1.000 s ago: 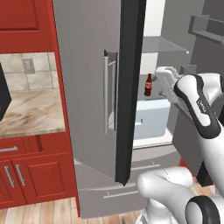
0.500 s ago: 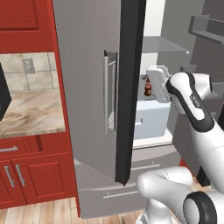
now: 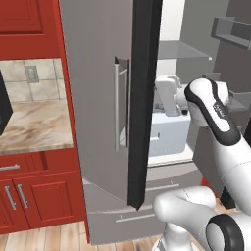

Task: Open the fridge, grab two sodas, and place both sodas inside the bowl with ice on the dining counter.

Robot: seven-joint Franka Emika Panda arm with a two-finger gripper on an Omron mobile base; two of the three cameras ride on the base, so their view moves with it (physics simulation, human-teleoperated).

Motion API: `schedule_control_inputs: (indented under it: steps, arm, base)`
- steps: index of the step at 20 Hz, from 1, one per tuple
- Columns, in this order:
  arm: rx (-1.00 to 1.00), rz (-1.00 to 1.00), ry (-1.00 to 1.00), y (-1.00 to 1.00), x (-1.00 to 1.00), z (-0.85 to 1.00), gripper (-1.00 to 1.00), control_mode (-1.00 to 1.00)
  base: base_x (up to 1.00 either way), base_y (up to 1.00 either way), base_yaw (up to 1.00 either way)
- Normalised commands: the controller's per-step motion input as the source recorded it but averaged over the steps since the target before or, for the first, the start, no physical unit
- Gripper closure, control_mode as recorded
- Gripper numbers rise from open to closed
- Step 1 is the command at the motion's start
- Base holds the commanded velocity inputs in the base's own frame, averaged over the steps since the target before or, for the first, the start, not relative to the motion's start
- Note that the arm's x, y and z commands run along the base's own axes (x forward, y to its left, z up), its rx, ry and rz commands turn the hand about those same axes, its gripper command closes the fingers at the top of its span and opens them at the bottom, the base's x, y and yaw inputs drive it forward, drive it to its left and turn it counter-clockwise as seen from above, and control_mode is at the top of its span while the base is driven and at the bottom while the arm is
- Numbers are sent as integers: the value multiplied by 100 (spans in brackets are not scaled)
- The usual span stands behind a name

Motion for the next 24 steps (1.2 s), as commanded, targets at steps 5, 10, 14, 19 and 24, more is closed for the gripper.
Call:
schedule_control_inputs:
  steps: [5,10,14,19,24]
  arm:
    - [-2,31,0,49,-39,0,-100,-100]
    - [-2,29,0,63,-40,0,-100,-100]
    - [-2,26,0,81,-23,0,-100,-100]
    - [0,21,0,88,-21,0,-100,-100]
    - [0,12,-2,75,-31,0,-100,-100]
  base:
    - [0,0,0]
    - [0,0,0]
    - [0,0,0]
    - [0,0,0]
    - [0,0,0]
